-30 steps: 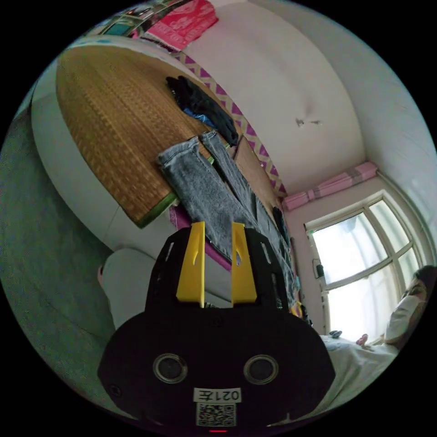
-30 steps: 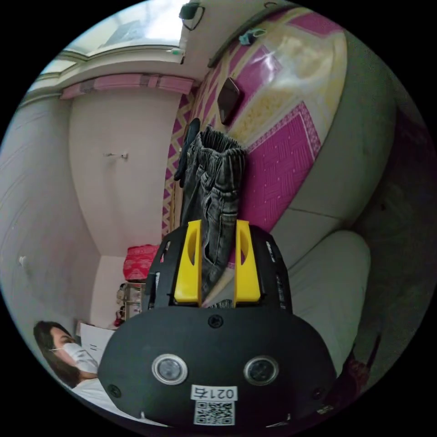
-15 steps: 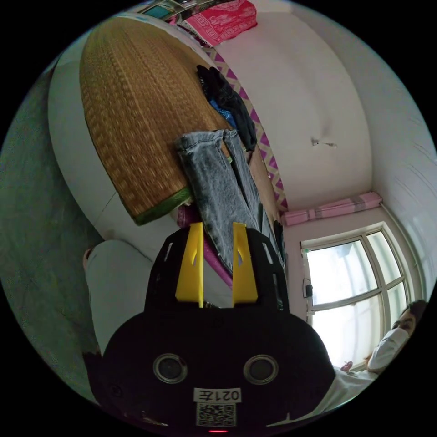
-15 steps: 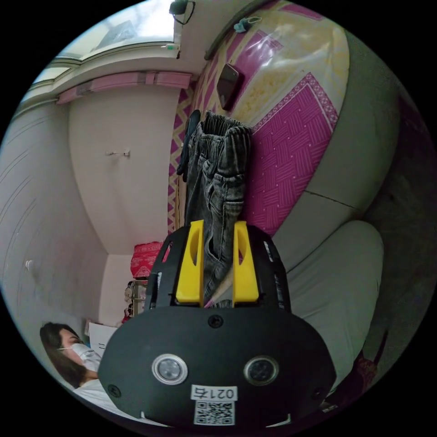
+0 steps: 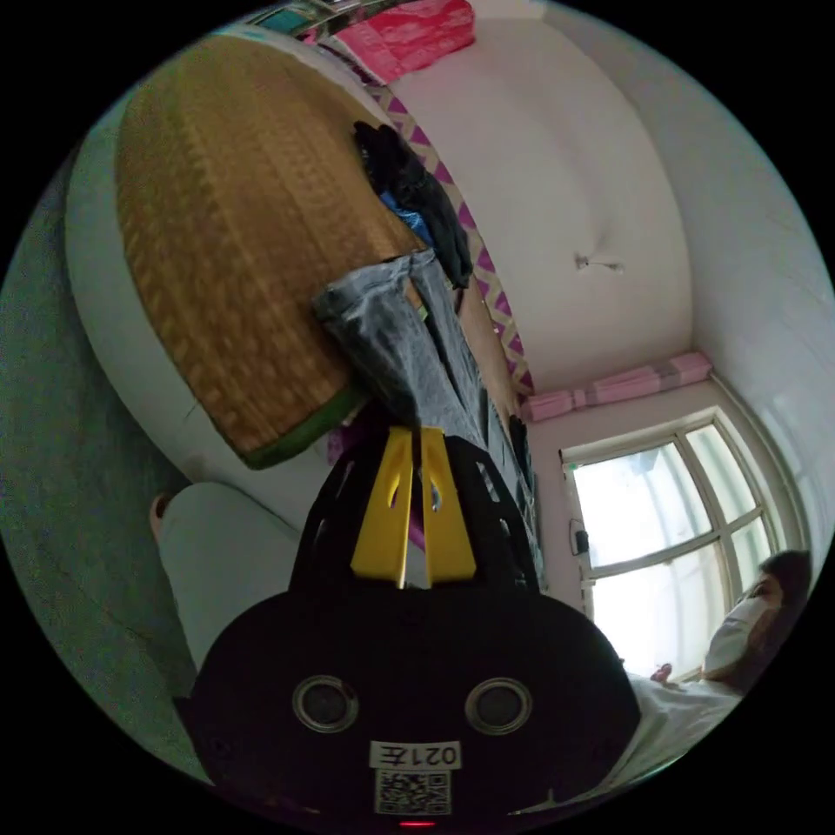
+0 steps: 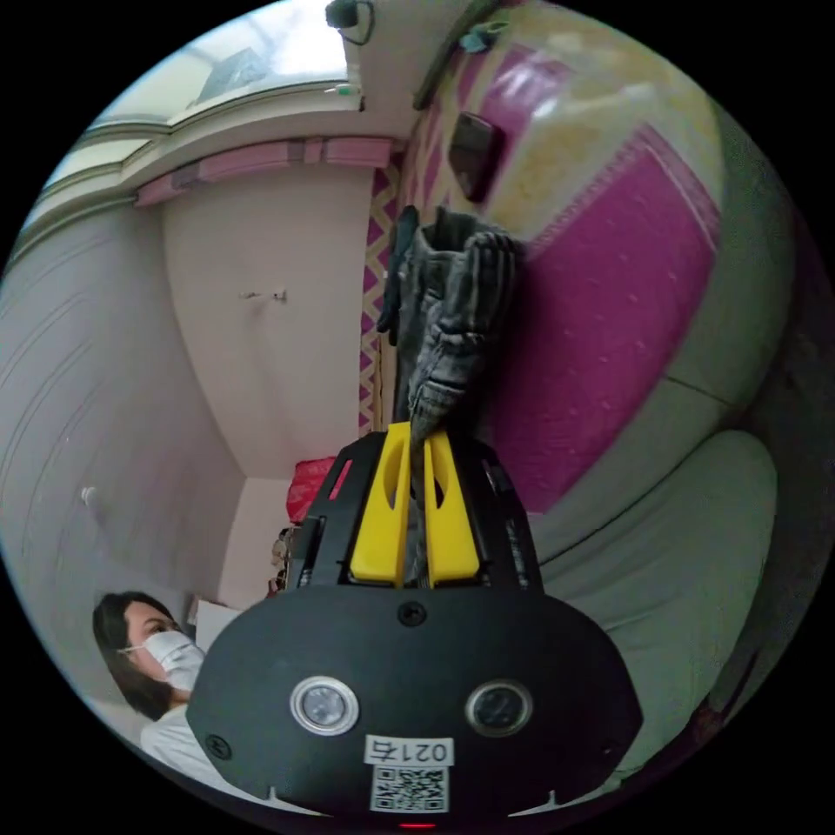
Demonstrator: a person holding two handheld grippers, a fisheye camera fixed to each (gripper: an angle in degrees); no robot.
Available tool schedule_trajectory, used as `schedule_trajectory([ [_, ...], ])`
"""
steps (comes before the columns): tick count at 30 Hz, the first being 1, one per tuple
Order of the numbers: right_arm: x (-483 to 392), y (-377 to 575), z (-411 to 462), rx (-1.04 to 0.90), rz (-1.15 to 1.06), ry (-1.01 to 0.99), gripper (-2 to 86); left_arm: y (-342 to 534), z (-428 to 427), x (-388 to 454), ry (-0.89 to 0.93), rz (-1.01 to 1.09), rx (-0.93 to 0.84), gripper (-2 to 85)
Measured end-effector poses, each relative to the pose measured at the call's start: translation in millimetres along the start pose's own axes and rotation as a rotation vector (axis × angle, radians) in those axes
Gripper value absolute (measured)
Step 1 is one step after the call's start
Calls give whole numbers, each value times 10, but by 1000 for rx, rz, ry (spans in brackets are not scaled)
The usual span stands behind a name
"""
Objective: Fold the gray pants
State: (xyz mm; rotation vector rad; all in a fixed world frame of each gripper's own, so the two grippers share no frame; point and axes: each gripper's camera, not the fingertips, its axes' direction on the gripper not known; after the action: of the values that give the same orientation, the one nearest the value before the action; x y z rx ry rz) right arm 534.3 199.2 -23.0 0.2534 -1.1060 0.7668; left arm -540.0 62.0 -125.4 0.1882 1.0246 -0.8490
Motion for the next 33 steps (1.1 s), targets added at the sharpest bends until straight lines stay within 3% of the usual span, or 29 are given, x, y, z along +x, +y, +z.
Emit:
schedule_trajectory([
  [9,-1264,-1213,1274,-125,-312,106,-1,-977,923,1541,-309,483,-197,-10],
  [18,-901,-2318,3144,-190,-142,364,5,-2026,3220,1598,-575,472,-454,-6],
  [21,-711,-2346,3371,-186,-102,334,10,-2048,3648,1463,-624,489,-485,-1],
  [26,-765,-2238,3387,-183,-141,240,49,-2053,3678,1353,-513,474,-461,18],
  [30,-992,-2109,3275,-103,-170,228,63,-2229,3315,1264,-394,368,-295,22],
  [33,-1328,-1865,3569,-199,-312,264,55,-2242,3160,1308,-313,371,-231,1],
])
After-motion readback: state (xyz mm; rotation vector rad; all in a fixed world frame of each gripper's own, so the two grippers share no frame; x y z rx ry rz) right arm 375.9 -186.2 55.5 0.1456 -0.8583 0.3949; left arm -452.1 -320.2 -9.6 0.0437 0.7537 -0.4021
